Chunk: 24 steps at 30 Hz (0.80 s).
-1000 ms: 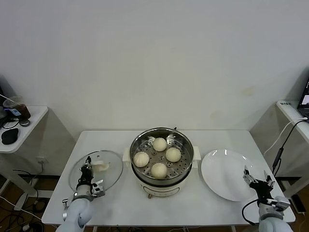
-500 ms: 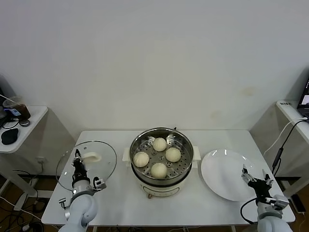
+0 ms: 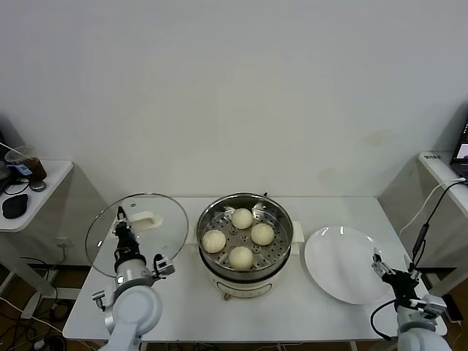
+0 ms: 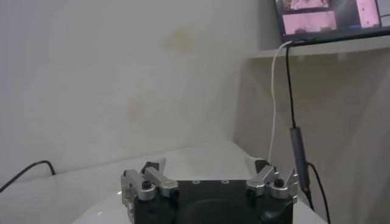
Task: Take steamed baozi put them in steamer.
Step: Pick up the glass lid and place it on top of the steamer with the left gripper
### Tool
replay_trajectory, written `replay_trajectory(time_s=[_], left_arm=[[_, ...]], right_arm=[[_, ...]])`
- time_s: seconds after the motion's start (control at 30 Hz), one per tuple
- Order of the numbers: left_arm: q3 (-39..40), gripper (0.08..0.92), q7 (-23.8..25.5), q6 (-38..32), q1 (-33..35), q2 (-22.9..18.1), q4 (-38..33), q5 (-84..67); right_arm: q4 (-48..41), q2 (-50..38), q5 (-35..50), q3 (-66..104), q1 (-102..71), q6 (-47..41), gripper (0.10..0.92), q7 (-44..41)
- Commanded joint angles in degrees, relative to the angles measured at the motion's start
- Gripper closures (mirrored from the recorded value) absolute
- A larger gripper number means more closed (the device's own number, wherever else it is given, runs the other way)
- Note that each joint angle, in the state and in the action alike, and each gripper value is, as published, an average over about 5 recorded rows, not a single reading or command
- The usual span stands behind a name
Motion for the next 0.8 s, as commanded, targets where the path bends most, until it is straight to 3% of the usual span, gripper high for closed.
replay_trajectory(time_s=[0.03, 0.23, 0.57, 0.8], left_arm=[[10.9, 0.824, 9.7, 2.3, -2.5, -1.4, -6.1, 7.2], [17.5, 0.824, 11.1, 2.4, -8.0, -4.0, -1.1, 7.8], [27.5, 0.824, 13.3, 2.5, -14.5, -8.8, 0.6, 4.1], [30.5, 0.824, 8.1, 2.5, -17.0, -12.6, 5.8, -0.8]], right_arm=[[0.2, 0.0, -0.6, 0.1, -0.3, -0.2, 0.203, -0.1], [0.4, 0.4, -1.7, 0.3, -0.6, -0.3, 0.203, -0.1], [-0.9, 1.4, -3.2, 0.8, -0.8, 0.4, 0.203, -0.2], [-1.4, 1.5, -3.3, 1.3, -0.5, 0.4, 0.203, -0.2]])
